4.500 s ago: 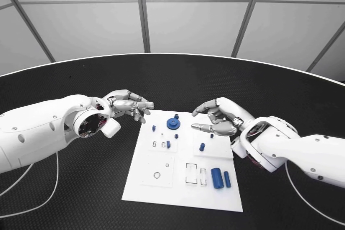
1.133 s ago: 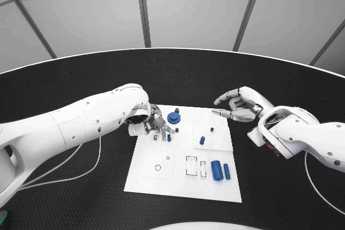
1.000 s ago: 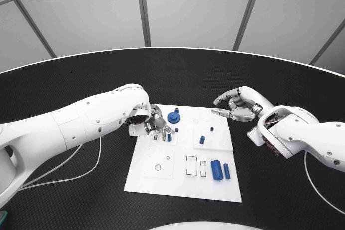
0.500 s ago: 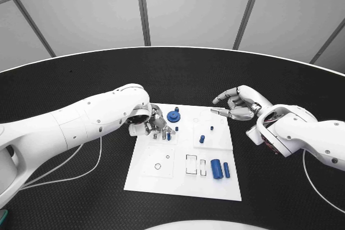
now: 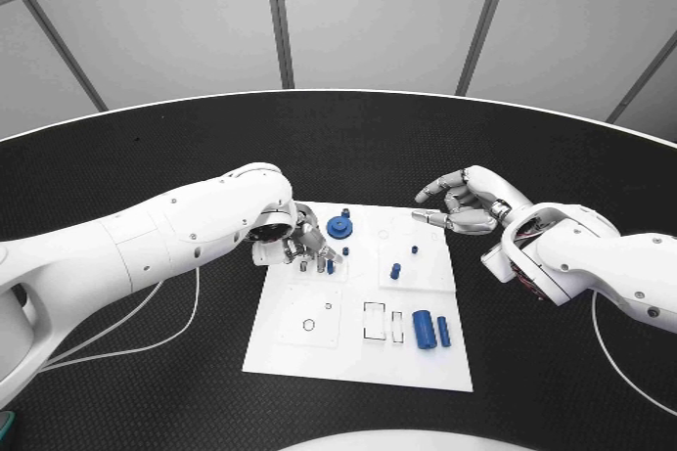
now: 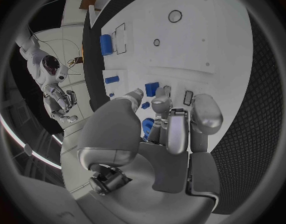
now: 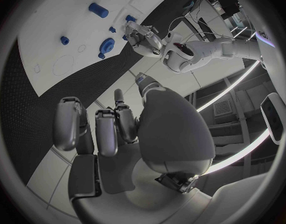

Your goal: Assemble the parts on the task board

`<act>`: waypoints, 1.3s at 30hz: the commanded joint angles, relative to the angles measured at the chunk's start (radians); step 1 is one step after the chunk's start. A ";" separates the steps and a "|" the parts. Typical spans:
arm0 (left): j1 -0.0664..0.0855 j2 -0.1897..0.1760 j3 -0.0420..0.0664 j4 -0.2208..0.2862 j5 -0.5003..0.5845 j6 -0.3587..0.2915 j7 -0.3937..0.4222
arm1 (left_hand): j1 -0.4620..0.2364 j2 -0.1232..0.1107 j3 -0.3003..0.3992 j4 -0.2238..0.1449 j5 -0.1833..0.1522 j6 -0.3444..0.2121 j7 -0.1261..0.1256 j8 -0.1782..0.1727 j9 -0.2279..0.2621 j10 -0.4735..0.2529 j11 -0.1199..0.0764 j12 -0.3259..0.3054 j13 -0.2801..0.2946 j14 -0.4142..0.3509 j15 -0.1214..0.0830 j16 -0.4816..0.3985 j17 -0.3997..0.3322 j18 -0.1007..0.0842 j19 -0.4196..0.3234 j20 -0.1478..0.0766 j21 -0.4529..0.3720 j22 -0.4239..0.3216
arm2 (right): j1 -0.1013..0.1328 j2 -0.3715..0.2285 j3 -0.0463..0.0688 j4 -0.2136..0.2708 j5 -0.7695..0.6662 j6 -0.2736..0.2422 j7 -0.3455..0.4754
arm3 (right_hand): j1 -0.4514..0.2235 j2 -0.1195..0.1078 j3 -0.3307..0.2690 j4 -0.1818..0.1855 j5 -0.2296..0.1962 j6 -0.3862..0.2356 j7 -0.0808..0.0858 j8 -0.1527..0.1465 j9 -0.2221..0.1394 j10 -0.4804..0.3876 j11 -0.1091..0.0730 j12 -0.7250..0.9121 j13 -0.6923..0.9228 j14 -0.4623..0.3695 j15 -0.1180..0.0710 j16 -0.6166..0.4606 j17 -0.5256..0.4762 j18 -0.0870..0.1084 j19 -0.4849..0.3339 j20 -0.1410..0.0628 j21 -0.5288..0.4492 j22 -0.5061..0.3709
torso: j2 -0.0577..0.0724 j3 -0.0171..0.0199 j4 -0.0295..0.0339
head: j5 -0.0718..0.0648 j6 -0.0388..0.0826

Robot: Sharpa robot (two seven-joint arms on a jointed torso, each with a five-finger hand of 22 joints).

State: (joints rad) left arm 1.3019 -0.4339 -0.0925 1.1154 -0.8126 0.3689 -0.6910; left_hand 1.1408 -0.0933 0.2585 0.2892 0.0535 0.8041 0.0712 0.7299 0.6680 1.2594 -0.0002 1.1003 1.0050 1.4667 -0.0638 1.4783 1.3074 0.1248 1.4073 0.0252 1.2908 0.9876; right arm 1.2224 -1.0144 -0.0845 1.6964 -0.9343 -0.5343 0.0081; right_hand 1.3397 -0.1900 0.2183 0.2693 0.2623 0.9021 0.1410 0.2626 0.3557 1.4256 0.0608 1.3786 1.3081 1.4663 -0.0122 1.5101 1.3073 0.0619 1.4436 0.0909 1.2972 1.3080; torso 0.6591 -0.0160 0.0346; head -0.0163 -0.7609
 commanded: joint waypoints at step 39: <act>0.000 -0.001 0.000 0.008 0.021 0.017 0.008 | 0.130 -0.055 0.534 -0.137 0.077 -0.055 0.004 0.048 0.048 -0.024 -0.004 0.016 -0.034 0.055 -0.007 -0.013 0.094 -0.021 -0.006 -0.007 0.015 0.015 | 0.000 0.007 0.000 -0.007 0.000 0.012 -0.006 | 0.003 -0.004 0.004 0.011 0.024 0.006 -0.002 0.010 0.002 0.006 -0.007 0.001 0.087 0.072 -0.008 -0.004 0.123 0.008 0.000 -0.007 -0.001 0.026 | 0.000 -0.0007 0.0013 | 0.001 -0.007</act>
State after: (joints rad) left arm 1.3018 -0.4343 -0.0927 1.1226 -0.7937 0.3842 -0.6829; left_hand 1.2773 -0.1459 0.6871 0.2434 0.1116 0.7541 0.0744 0.7718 0.7097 1.2358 -0.0055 1.1113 0.9731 1.4668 -0.0713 1.4707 1.3073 0.1150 1.4036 0.0216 1.3031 1.0015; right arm 1.2223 -1.0076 -0.0846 1.6896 -0.9343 -0.5229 0.0024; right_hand 1.3397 -0.1900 0.2239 0.2749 0.2809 0.9021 0.1410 0.2666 0.3565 1.4293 0.0571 1.3786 1.3077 1.4663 -0.0122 1.5101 1.3079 0.0620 1.4436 0.0910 1.2973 1.3077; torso 0.6593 -0.0166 0.0353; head -0.0157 -0.7676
